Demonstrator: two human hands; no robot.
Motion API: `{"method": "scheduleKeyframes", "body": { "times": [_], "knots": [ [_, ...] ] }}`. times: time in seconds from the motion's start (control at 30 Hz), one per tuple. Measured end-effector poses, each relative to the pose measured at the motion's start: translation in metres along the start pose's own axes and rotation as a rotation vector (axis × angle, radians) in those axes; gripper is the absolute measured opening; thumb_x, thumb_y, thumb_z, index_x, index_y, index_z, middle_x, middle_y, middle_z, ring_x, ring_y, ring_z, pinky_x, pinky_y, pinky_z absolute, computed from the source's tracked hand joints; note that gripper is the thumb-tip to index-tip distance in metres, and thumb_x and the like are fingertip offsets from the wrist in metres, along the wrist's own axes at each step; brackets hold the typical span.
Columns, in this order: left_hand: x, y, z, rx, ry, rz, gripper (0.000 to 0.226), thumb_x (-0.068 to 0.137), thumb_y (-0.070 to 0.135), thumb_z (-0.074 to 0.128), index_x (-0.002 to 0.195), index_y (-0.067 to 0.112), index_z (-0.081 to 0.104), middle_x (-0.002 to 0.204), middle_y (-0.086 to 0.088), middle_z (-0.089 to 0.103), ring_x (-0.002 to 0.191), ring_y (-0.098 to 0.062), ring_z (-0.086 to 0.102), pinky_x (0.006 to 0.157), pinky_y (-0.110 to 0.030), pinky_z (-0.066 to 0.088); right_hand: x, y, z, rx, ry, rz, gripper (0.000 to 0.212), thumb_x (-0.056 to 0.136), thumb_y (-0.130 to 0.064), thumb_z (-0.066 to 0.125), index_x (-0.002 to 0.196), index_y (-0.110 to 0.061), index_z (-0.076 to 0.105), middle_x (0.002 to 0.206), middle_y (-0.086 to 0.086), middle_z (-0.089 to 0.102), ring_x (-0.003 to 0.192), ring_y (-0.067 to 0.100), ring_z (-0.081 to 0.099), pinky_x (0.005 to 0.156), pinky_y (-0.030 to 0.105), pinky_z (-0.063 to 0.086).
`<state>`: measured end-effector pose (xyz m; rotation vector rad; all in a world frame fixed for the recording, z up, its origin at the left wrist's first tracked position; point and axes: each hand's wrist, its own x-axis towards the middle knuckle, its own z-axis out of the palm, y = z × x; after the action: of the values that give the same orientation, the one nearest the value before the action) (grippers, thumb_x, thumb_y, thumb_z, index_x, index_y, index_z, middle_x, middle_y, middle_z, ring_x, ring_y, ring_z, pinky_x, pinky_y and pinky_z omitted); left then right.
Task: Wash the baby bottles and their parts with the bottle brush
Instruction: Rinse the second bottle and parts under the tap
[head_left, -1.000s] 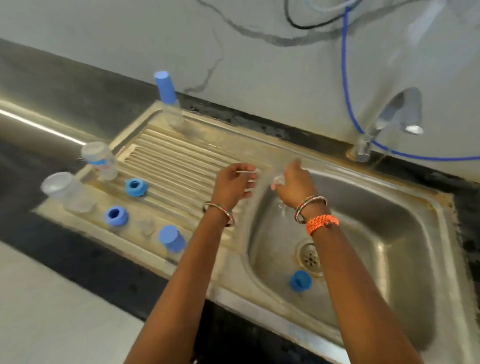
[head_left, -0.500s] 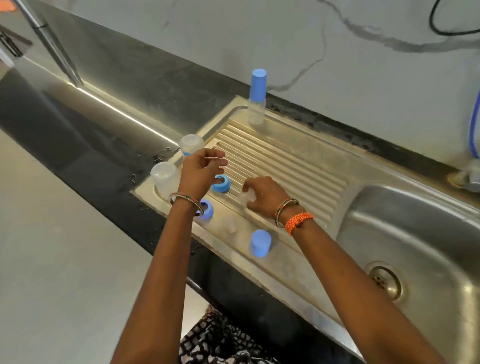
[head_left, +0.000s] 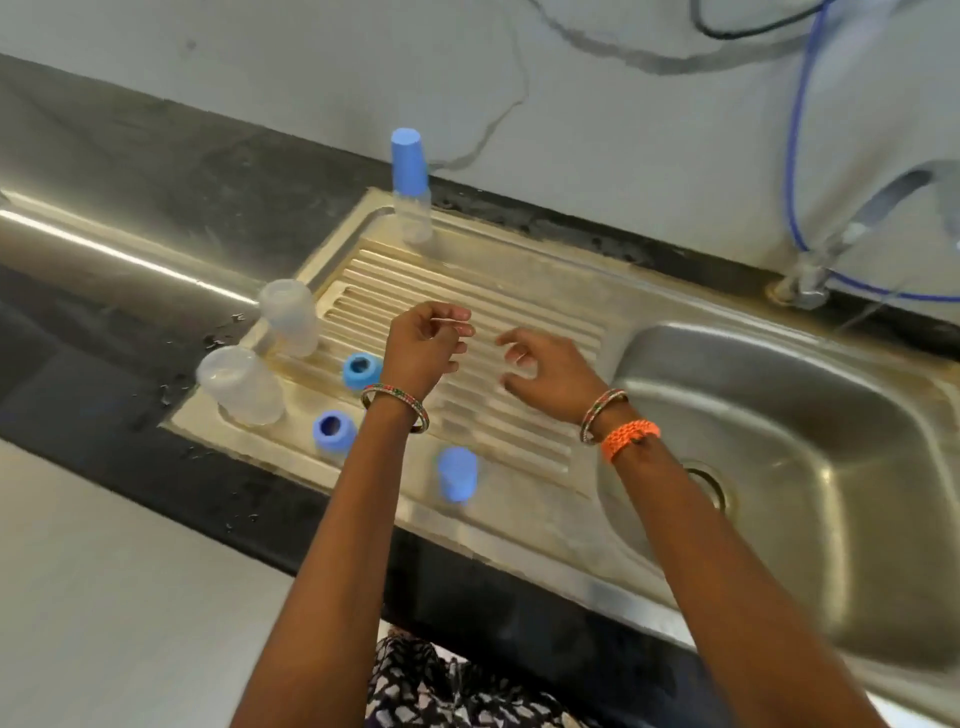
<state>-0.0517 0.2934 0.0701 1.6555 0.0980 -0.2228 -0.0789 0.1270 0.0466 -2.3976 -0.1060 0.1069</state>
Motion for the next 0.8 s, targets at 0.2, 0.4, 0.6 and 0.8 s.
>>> {"method": "scheduleKeyframes", "body": {
  "times": [0.2, 0.4, 0.6, 0.8],
  "knots": [
    [-0.03, -0.003, 0.125, 0.024, -0.305, -0.035, 0.024, 0.091, -0.001, 0.049, 0.081, 0.019, 0.059, 0.059, 0.011, 0.065, 0.047, 0.003, 0.054, 0.048, -0.017, 0.043, -0.092, 0.111, -0.074, -0.132, 0.046, 0.395, 0.027, 0.081, -0.011, 0.063, 0.107, -0.012, 0.066, 0.089, 0.002, 0.064, 0.091, 0.022, 0.062, 0.077, 0.024, 0.042],
    [-0.065, -0.049, 0.226, 0.131, -0.517, -0.19, 0.026, 0.09, 0.003, 0.054, 0.074, 0.023, 0.056, 0.056, 0.012, 0.062, 0.045, 0.001, 0.051, 0.047, -0.014, 0.038, -0.151, 0.194, -0.048, -0.336, -0.395, 0.534, 0.04, 0.076, -0.035, 0.073, 0.113, -0.022, 0.064, 0.116, 0.006, 0.062, 0.112, 0.026, 0.056, 0.093, 0.028, 0.043],
    [-0.072, -0.082, 0.254, 0.235, -0.542, -0.293, 0.026, 0.09, -0.001, 0.051, 0.078, 0.022, 0.055, 0.072, 0.002, 0.059, 0.056, -0.008, 0.049, 0.053, -0.019, 0.037, -0.165, 0.223, -0.017, -0.359, -0.565, 0.456, 0.049, 0.079, -0.014, 0.072, 0.126, -0.016, 0.059, 0.131, 0.012, 0.054, 0.123, 0.029, 0.05, 0.1, 0.031, 0.039],
    [-0.047, -0.059, 0.284, 0.265, -0.55, 0.008, 0.029, 0.09, -0.011, 0.043, 0.106, 0.008, 0.058, 0.093, 0.0, 0.06, 0.067, -0.002, 0.055, 0.058, -0.026, 0.044, -0.136, 0.229, -0.098, 0.186, 0.188, 0.485, 0.016, 0.093, -0.019, 0.055, 0.108, -0.012, 0.054, 0.084, 0.003, 0.055, 0.072, 0.016, 0.053, 0.055, 0.015, 0.04]
  ]
}}
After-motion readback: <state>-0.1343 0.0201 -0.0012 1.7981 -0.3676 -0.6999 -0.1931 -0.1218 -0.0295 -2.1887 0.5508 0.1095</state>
